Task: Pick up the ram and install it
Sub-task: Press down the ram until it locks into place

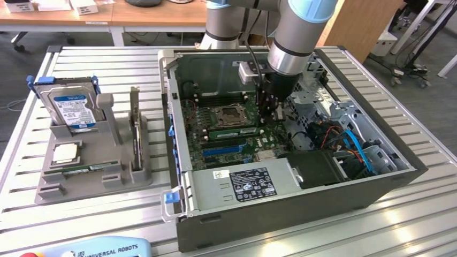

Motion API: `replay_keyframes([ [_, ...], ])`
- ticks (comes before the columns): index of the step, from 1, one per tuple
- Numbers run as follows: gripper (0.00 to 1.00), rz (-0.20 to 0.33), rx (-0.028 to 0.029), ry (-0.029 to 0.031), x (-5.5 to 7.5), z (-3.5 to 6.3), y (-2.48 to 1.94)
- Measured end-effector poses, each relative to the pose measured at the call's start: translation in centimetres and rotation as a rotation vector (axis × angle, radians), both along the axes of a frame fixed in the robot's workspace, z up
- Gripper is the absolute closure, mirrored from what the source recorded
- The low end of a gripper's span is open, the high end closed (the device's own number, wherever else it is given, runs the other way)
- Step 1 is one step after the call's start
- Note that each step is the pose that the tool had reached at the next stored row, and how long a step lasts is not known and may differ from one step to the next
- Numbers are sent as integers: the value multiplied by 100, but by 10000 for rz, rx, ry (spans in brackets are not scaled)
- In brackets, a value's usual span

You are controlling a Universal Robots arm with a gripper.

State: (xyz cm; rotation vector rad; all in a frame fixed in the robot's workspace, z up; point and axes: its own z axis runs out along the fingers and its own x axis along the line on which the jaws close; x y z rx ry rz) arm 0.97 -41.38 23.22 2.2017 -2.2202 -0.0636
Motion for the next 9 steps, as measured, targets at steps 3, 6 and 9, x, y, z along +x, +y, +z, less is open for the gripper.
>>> replay_keyframes([
  [3,90,1,-1,1,0,0,6],
  [6,90,0,-1,0,0,-13,7],
  [9,90,0,-3,-3,0,-25,7],
])
